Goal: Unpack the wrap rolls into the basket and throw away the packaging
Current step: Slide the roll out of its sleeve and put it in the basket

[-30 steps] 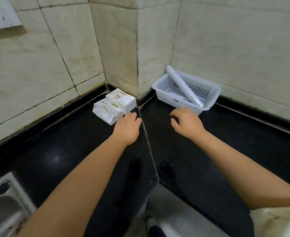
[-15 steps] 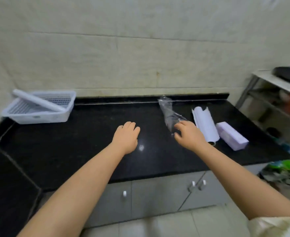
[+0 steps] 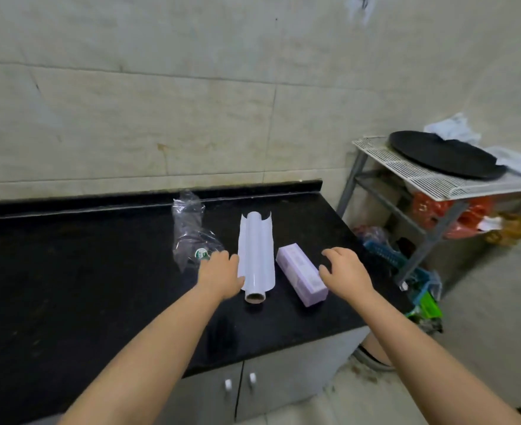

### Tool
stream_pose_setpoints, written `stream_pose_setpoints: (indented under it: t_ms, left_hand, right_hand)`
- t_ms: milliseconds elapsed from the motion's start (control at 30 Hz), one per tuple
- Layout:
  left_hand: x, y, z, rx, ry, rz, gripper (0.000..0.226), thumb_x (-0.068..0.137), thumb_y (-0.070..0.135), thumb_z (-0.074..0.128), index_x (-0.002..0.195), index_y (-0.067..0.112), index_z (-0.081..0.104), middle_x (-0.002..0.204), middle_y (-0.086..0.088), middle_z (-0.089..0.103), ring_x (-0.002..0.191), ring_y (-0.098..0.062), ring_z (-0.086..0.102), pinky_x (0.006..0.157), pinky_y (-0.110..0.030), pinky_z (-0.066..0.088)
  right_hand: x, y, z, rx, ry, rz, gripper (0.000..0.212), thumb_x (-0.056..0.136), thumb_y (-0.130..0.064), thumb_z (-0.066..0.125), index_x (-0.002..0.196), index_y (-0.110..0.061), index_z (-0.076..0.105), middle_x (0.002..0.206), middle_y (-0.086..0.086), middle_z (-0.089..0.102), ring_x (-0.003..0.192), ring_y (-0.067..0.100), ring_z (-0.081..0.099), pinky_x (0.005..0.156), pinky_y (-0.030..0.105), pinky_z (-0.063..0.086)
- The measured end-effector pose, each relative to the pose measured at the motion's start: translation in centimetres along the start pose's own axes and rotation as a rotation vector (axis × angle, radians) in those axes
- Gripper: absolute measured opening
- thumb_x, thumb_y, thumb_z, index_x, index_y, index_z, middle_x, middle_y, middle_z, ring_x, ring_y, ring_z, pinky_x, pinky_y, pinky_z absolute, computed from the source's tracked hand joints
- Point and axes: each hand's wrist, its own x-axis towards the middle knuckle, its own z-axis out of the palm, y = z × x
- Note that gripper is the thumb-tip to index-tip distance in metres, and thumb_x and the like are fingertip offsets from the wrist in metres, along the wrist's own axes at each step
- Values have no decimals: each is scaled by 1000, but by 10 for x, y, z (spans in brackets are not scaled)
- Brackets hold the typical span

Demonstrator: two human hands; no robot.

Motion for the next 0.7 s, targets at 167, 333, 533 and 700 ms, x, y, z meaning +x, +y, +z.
stream_pose_setpoints:
  t_ms: [167,333,533,700]
  left_hand:
    - [49,18,11,21,-120,-79,56,92,48,43,134,11,37,139,-12,40,129,-29,38,100,-41,39]
    - [121,24,12,-137,-214,-195,71,86,55,50,138,9,32,143,-13,36,132,-33,35,103,-43,38]
    - [170,40,37,-506,-375,-466,109,75,52,68,148,2,3,151,-19,22,138,-35,27,111,-44,30]
    - [174,50,53,-437,-406,-453,116,69,55,71,148,8,1,148,-18,28,136,-35,29,108,-45,32]
  right_hand:
    - [51,14,17,57,-64,-15,43,89,-23,49,129,-8,48,132,11,53,127,25,42,102,36,39]
    - [112,14,31,37,-73,-19,45,90,-24,51,132,-10,46,138,10,50,134,24,36,111,37,33]
    - [163,27,51,43,-158,-23,44,91,-23,51,132,-8,46,139,11,49,137,25,32,116,36,25]
    - [178,32,71,69,-227,-27,41,90,-21,51,129,-5,50,136,12,51,135,25,34,112,35,30]
